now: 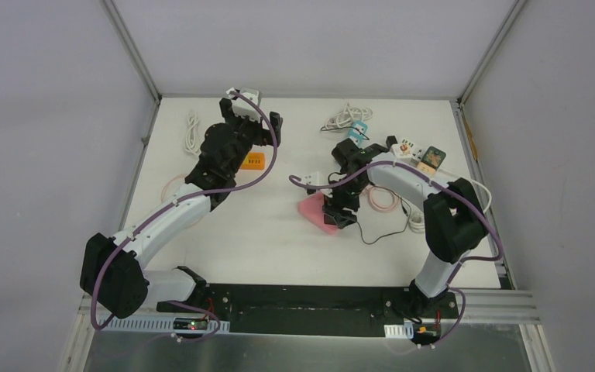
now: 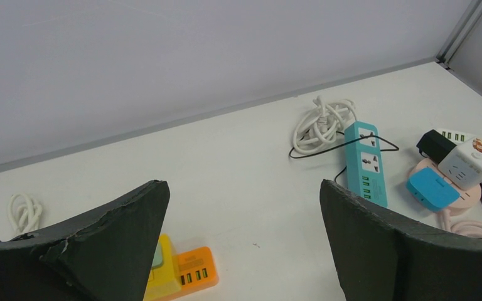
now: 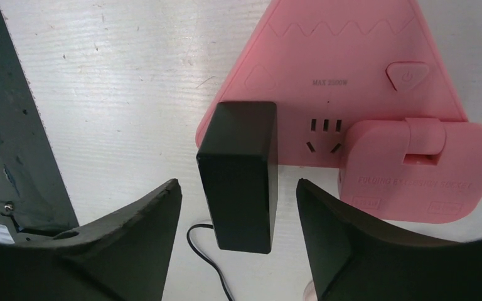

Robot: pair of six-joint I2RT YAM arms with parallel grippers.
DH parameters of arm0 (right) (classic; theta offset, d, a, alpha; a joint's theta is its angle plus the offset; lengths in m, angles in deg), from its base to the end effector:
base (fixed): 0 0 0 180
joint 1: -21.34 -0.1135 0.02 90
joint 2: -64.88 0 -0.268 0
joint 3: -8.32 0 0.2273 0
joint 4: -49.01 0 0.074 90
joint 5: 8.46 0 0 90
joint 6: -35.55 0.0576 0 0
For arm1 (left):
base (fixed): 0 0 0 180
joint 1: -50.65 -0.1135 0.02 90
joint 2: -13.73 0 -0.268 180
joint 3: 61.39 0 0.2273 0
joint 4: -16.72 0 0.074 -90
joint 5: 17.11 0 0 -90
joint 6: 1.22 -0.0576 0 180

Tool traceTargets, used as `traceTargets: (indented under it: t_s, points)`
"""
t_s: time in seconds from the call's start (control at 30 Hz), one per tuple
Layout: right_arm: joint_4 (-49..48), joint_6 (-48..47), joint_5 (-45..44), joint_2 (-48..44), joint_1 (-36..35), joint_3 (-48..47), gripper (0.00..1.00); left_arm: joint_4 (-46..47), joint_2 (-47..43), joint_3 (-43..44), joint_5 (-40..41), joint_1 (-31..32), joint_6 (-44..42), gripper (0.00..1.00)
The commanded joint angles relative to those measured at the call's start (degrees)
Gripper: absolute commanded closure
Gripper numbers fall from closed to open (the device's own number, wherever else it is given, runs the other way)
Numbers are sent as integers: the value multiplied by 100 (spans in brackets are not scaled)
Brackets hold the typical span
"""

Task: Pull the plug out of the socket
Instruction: Move the socket to the center of the board.

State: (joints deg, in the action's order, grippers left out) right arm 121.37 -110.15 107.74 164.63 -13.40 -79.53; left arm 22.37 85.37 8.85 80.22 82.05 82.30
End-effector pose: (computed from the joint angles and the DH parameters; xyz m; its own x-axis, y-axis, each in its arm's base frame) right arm 0.2323 0.1921 0.2057 -0.0084 -0.9078 -0.4193 -0.9840 -0.0671 0.1649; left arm 0.2544 -0.1467 0.3720 0.1089 0.0647 -0.9919 0.3984 0.9114 0.1032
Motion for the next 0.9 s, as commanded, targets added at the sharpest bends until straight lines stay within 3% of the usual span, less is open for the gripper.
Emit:
traceTargets:
  t_s: [0.0,0.23,0.73,0.87]
  points:
    - [-71,93,185,-326,114,-50,26,125,-71,219,-167,-37,119,6]
    - [-34,185,797,-655,499,-44,13,101,-17,257,-290,-37,174,6]
    - [69,95,1375,-986,922,13,12,53,-87,127,-786,-37,632,5]
    - [-53,102,1594,-1093,1005,96,12,-43,-114,-55,-1102,-37,1103,5]
